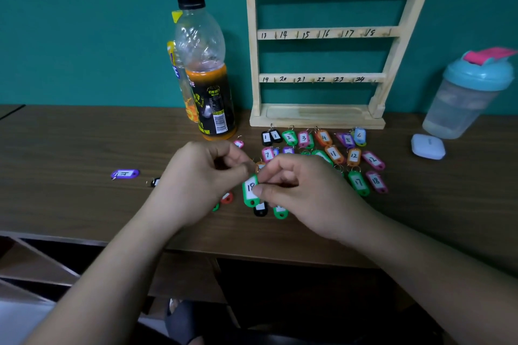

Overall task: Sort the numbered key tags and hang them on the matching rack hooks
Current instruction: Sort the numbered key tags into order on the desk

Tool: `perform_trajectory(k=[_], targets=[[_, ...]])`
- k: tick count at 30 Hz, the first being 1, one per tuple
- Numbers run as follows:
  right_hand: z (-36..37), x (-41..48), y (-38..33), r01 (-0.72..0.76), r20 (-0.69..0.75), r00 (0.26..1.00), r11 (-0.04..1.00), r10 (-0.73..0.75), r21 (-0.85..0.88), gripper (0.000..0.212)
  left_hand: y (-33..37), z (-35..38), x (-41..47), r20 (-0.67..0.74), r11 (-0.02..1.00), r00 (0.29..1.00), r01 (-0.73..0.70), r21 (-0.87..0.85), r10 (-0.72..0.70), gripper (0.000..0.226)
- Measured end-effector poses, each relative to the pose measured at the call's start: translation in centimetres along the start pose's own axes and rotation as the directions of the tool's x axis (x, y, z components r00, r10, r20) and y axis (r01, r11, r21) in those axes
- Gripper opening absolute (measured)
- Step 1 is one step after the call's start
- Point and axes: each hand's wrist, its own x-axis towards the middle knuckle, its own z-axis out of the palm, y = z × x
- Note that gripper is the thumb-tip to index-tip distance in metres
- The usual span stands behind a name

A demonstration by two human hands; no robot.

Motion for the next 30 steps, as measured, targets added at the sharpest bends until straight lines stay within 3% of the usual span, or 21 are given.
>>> perform_trajectory(k=[3,5,21,30], targets=[[-1.0,-0.2,0.0,-0.038,-0.006,0.999,0.996,0.039,0.084,0.009,0.4,0.6,0.1,0.019,0.994,0.998,-0.051,-0.096,0.053,0.01],[-1.8,-0.4,0.2,-0.039,-0.032,0.999,0.998,0.041,0.049,0.008,0.6,1.1,0.1,0.04,0.99,0.995,-0.082,-0.112,0.087,0.007],[-13.7,-3.3,6.6,-0.251,-0.316,0.93,0.954,0.189,-0.166,0.011,0.1,2.8,0.7,0.055,0.976,0.99,-0.14,0.167,0.133,0.015],[-14.2,-4.0,8.6,-0.331,-0.325,0.911,0.92,0.254,-0.209,0.013,0.4,2.9,0.8,0.073,0.967,0.989,-0.142,0.21,0.13,0.012]])
